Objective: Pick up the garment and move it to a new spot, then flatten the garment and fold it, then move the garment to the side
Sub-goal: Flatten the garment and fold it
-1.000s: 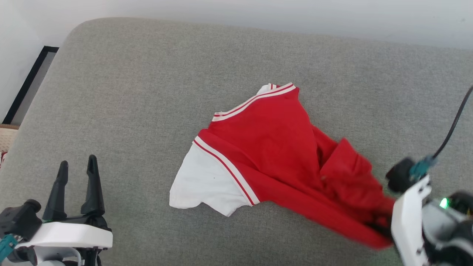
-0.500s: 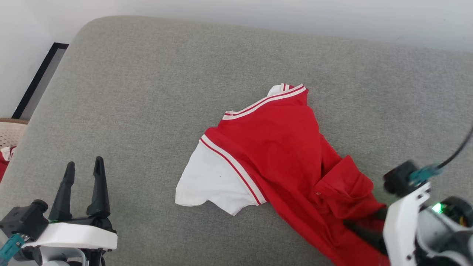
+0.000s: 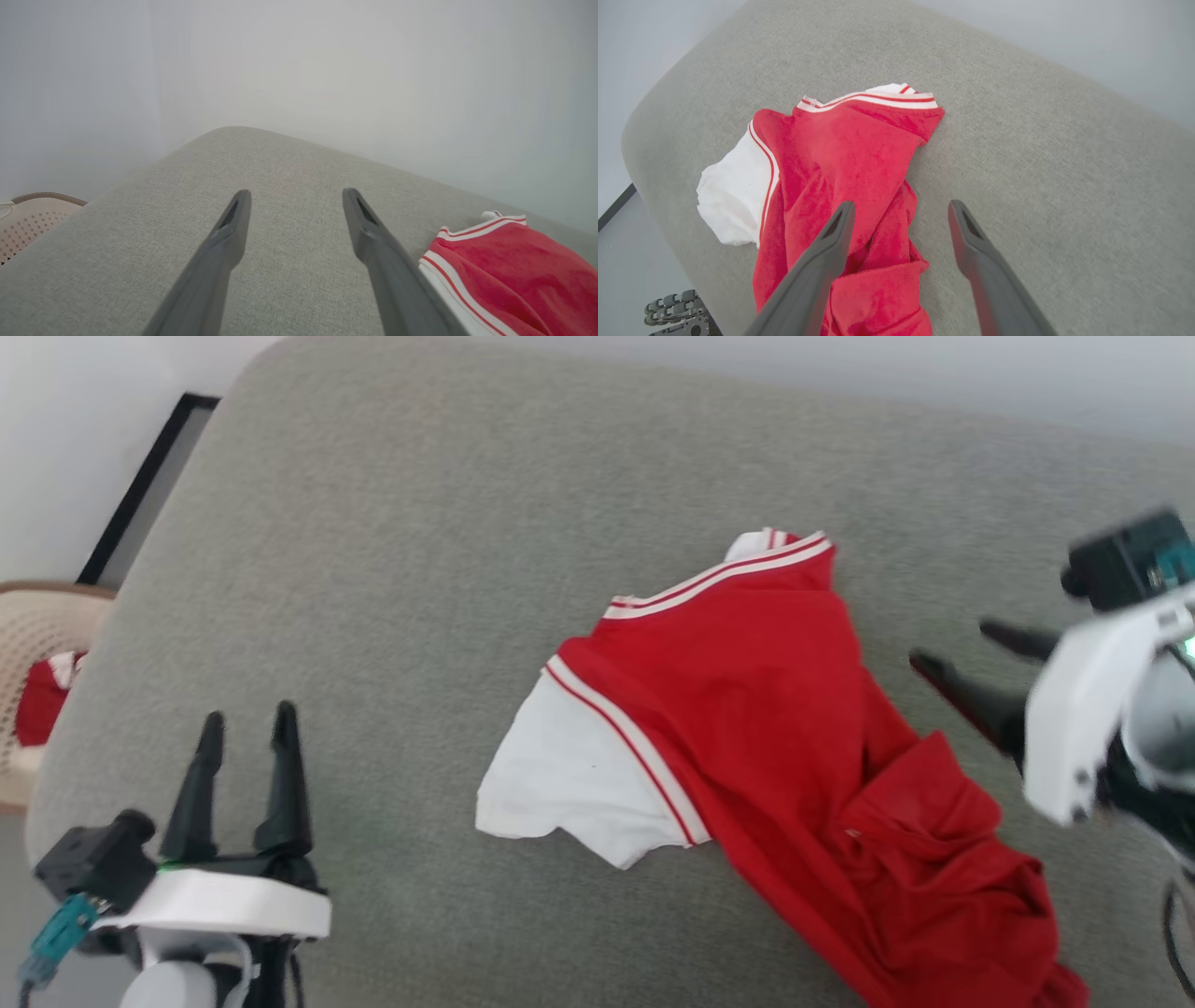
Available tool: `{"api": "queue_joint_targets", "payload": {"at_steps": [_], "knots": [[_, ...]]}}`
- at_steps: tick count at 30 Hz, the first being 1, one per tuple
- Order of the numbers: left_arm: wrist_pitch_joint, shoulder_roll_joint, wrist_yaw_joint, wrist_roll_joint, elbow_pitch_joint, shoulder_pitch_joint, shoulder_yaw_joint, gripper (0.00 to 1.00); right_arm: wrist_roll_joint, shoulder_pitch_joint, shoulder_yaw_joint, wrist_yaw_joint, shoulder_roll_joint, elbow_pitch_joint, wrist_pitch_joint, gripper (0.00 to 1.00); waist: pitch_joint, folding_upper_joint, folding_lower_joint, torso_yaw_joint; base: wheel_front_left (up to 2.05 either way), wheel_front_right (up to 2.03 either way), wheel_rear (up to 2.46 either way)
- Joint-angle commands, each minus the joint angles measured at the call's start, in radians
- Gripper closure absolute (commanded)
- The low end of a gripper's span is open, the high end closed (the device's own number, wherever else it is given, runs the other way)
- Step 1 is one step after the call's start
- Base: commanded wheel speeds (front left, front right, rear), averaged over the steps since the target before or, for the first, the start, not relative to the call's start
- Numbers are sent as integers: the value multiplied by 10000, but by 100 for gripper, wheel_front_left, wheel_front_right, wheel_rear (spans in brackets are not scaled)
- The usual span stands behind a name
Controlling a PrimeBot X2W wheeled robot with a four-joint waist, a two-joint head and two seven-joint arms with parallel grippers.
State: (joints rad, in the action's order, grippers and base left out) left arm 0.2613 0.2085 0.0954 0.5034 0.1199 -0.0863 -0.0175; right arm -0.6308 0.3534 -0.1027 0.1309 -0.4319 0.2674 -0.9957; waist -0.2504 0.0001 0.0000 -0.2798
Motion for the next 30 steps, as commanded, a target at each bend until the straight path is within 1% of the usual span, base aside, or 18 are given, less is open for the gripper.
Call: {"api": "queue_joint_targets", "payload": {"at_steps": [1,6,13,16,18,19,23,24,25,26,28,30], "knots": [[50,-108,80,-36,53,-212,-50,0,139,467,-130,-4,147,-414,203,0,-151,-1,0,-239,0,0,0],[50,-391,201,-134,240,-548,-259,0,521,2094,-678,-4,256,-2465,841,0,-432,-1,0,-737,0,0,0],[50,-733,327,-183,519,-986,-574,0,1059,3891,-1647,-4,-55,-5461,1394,0,-931,-1,0,-1486,0,0,0],[51,-890,351,-145,621,-1195,-716,0,1072,4433,-1975,-4,-98,-6596,1495,0,-1156,-1,0,-1820,0,0,0],[51,-973,348,-103,699,-1280,-788,0,1059,4685,-2308,-4,-118,-7243,1480,0,-1267,-1,0,-2014,0,0,0],[51,-1023,354,-28,733,-1379,-941,0,1022,4882,-2624,-4,-153,-7815,1460,0,-1363,-1,0,-2180,0,0,0],[52,-1076,358,108,789,-1440,-1115,0,725,4910,-3247,-4,-60,-8843,1529,0,-1473,-1,0,-2406,0,0,0],[51,-1094,359,126,806,-1456,-1142,0,652,4910,-3438,-4,-84,-9020,1570,50,-1480,-1,0,-2443,0,0,0],[51,-1094,359,126,806,-1456,-1142,0,652,4910,-3438,-4,-84,-9020,1570,50,-1480,-1,0,-2443,0,0,0],[51,-1107,359,144,817,-1464,-1156,0,559,4895,-3609,-4,-103,-9143,1641,100,-1476,-1,0,-2466,0,0,0],[51,-1116,360,180,837,-1443,-1154,0,363,4925,-3847,-4,-228,-9362,1701,100,-1434,-1,0,-2473,0,0,0],[51,-1084,361,173,856,-1361,-1075,0,277,5057,-3924,-18,-506,-9388,1953,100,-1348,-1,0,-2408,0,0,0]]}}
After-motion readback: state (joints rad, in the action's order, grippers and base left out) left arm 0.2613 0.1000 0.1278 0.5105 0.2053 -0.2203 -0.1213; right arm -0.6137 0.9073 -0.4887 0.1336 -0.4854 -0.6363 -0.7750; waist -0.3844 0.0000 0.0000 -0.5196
